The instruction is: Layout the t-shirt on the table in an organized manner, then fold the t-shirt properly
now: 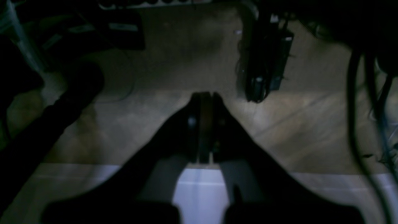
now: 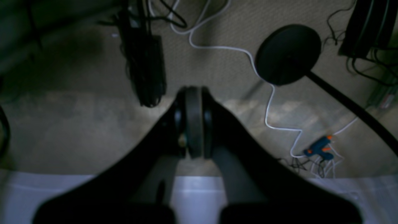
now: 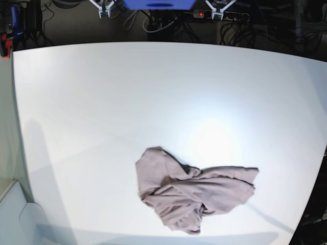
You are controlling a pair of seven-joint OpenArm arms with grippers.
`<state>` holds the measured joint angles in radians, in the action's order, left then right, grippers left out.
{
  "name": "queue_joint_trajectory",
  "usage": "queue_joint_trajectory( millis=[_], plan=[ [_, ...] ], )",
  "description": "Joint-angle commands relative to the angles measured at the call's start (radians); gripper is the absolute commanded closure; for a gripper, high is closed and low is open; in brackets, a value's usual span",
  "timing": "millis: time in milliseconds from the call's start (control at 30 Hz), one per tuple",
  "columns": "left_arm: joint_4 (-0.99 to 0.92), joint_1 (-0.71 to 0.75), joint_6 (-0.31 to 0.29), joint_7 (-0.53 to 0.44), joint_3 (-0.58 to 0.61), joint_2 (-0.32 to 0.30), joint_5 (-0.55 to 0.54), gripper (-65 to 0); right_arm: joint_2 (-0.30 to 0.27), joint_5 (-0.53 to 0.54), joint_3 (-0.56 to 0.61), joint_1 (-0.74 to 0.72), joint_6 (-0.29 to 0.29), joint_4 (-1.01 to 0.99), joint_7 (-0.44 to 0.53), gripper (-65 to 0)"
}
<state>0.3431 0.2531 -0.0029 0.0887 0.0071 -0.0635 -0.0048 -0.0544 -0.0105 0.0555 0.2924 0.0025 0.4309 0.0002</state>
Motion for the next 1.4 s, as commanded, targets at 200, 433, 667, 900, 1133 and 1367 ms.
queue_joint_trajectory(
  millis=[200, 433, 667, 900, 1133, 1367],
  plan=[
    [0.431, 0.291, 0.007, -0.002, -0.005, -0.086, -0.002, -0.1, -0.058, 0.007, -0.003, 0.255, 0.007, 0.339, 0.004, 0.0],
    [0.925, 0.556, 0.007, -0.002, -0.006, -0.157, -0.004, -0.1, -0.111, 0.008, -0.006, 0.474, 0.007, 0.713, -0.001, 0.0],
    [1.321, 0.760, 0.013, -0.002, -0.009, -0.201, -0.071, -0.1, -0.158, 0.010, -0.019, 0.700, 0.007, 1.144, -0.002, 0.0],
    [1.612, 0.894, 0.013, -0.002, -0.112, -0.273, -0.278, -0.1, -0.150, 0.010, -0.128, 0.865, 0.007, 1.561, -0.002, 0.0],
    [1.655, 0.898, 0.007, -0.002, -0.266, -0.272, -0.375, -0.1, -0.121, 0.010, -0.070, 0.746, 0.007, 1.612, 0.017, 0.0],
    [1.661, 0.811, 0.007, -0.002, -0.358, -0.270, -0.498, -0.1, -0.028, 0.010, -0.004, 0.497, 0.007, 1.612, -0.029, -3.3]
  ],
)
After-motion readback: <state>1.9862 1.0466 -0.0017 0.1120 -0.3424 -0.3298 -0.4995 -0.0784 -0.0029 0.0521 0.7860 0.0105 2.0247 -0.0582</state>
